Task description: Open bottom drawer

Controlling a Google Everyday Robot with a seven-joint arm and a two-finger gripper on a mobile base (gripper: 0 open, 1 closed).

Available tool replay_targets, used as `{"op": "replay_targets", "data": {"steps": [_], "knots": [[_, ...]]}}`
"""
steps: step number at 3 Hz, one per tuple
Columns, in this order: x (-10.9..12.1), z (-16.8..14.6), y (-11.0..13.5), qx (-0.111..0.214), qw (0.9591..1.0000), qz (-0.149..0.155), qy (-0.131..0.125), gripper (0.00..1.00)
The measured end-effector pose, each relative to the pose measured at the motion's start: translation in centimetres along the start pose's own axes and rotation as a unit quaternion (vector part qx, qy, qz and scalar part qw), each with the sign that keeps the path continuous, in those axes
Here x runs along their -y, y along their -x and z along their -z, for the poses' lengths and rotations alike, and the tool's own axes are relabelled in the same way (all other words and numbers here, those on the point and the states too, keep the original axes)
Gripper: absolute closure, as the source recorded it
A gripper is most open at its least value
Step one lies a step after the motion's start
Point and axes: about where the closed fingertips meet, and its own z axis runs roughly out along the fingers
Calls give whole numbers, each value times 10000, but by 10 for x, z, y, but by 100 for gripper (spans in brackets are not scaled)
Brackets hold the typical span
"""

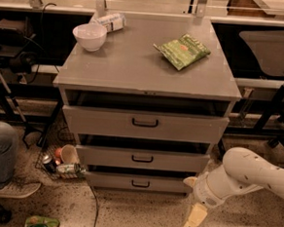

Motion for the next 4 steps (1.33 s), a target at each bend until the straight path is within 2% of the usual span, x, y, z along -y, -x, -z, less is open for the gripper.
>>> {"op": "replay_targets", "data": {"steps": [1,2,3,4], "knots": [[34,-19,-30,-200,9991,130,-362,0],[76,-48,-71,-262,9972,315,-629,0],[76,-48,-71,-262,9972,315,-629,0],[87,-74,-86,-437,9961,490,-584,0]]}}
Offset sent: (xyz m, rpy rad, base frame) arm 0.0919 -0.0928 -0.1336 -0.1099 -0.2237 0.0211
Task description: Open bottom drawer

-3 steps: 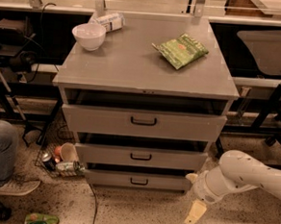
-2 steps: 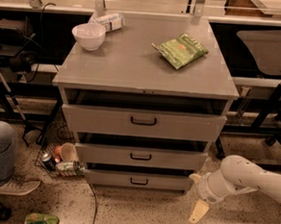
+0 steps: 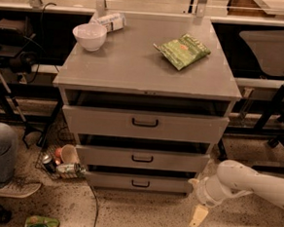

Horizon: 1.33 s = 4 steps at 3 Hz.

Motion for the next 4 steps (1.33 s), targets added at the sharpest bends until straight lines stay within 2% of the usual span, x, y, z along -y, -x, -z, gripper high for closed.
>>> {"op": "replay_targets", "data": {"steps": [1,2,3,4], "knots": [[16,-47,-28,-244,9990,381,19,0],[60,-121,-80,-173,9974,706,32,0],[66,-122,-80,-166,9974,706,-15,0],[67,-137,-82,-256,9961,842,-105,0]]}}
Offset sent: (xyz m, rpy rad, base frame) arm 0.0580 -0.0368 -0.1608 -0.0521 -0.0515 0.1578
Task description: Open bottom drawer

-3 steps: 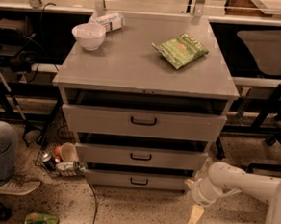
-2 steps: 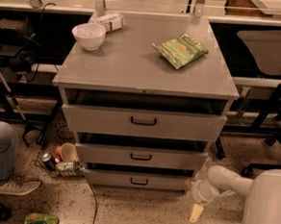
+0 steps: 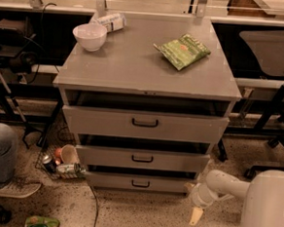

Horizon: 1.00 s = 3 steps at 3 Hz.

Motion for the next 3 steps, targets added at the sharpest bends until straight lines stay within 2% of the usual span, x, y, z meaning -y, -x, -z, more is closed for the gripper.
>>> {"op": "replay_targets", "data": {"steps": [1,2,3], "knots": [[7,-13,0,-103,9989,262,-370,0],[21,-27,5,-147,9949,579,-814,0],[31,-34,9,-151,9920,696,-1043,0]]}}
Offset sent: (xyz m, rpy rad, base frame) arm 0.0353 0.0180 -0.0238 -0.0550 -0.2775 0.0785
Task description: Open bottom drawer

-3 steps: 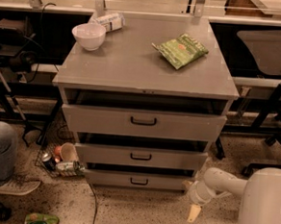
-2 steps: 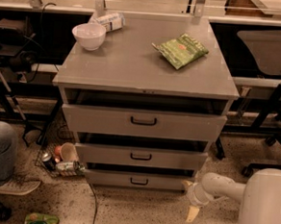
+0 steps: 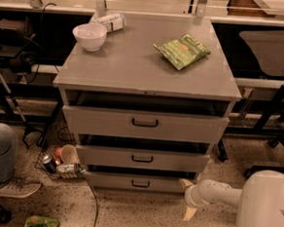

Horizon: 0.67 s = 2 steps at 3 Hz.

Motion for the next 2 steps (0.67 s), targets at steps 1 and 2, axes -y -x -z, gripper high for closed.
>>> {"op": "replay_targets", "data": {"steps": [1,2], "knots": [[13,-17,2,-39,9999,50,-107,0],[27,-39,5,-15,9998,-13,-190,0]]}}
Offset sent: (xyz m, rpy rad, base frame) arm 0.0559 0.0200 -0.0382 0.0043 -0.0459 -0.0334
